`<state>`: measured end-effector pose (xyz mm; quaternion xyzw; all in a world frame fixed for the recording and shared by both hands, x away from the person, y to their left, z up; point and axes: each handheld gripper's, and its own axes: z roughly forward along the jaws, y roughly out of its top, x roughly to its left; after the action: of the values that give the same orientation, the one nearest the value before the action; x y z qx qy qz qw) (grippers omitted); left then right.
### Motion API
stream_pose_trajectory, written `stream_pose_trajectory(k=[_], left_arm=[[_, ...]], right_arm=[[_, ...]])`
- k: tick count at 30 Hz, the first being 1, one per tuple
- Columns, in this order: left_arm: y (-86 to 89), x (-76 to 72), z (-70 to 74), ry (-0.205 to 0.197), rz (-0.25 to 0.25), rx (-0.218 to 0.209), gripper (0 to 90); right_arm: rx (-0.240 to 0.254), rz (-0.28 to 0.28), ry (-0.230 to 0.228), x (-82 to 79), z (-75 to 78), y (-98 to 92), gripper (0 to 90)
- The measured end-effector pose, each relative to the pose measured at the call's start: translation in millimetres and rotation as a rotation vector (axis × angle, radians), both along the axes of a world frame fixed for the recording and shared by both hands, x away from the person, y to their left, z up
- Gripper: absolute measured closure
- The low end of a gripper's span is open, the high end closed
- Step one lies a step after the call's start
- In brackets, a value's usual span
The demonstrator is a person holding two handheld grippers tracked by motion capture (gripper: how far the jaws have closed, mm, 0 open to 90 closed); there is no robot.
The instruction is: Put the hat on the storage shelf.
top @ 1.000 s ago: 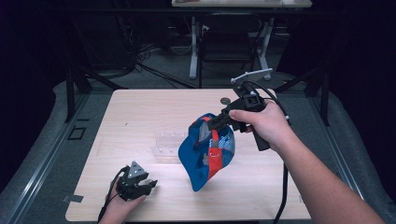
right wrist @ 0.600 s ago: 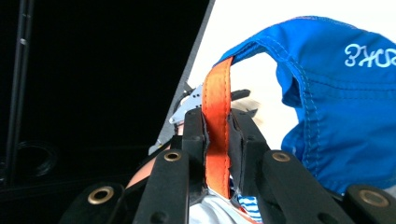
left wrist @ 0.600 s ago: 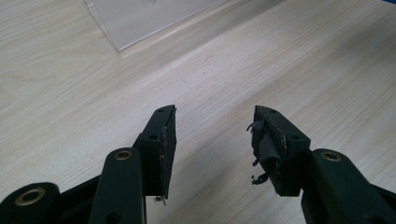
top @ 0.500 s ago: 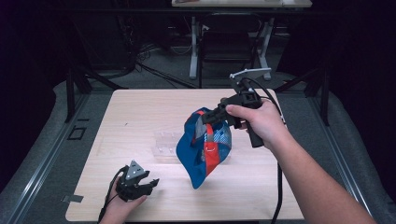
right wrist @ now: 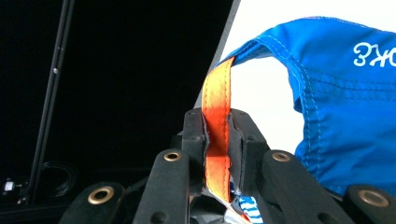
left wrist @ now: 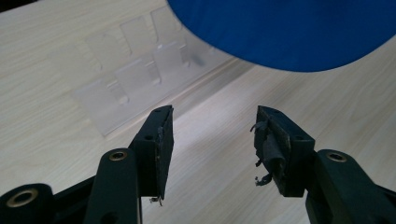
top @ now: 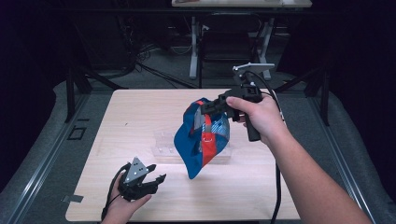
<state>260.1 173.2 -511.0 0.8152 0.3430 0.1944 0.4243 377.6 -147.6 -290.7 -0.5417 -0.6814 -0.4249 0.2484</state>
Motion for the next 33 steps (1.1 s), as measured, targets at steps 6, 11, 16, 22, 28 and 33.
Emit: stream_pose_trajectory(k=[6, 11, 16, 22, 28, 33], left_arm=[[-10.9, -1.5, 6.7, -0.004, -0.029, 0.002, 50.2], [-19.8, -0.1, 9.9, -0.005, -0.045, 0.004, 51.9], [-35.9, 0.7, 16.0, -0.012, -0.077, 0.004, 51.8], [-54.0, -1.4, 20.3, -0.021, -0.117, 0.015, 51.9], [-66.7, 0.0, 22.5, -0.041, -0.121, 0.047, 55.8], [-76.2, 5.1, 20.1, -0.045, -0.103, 0.088, 61.3]], right_arm=[[0.016, -0.014, -0.011, 4.9, 0.4, 3.9, 77.7], [0.027, -0.032, -0.027, 8.1, 2.6, 6.5, 77.7], [0.037, -0.046, -0.034, 10.0, 2.9, 8.4, 77.7], [0.036, -0.057, -0.035, 13.0, 1.5, 10.0, 77.7], [0.038, -0.058, -0.035, 12.9, 1.1, 10.9, 77.7], [0.033, -0.056, -0.037, 11.7, 1.3, 10.6, 77.7]])
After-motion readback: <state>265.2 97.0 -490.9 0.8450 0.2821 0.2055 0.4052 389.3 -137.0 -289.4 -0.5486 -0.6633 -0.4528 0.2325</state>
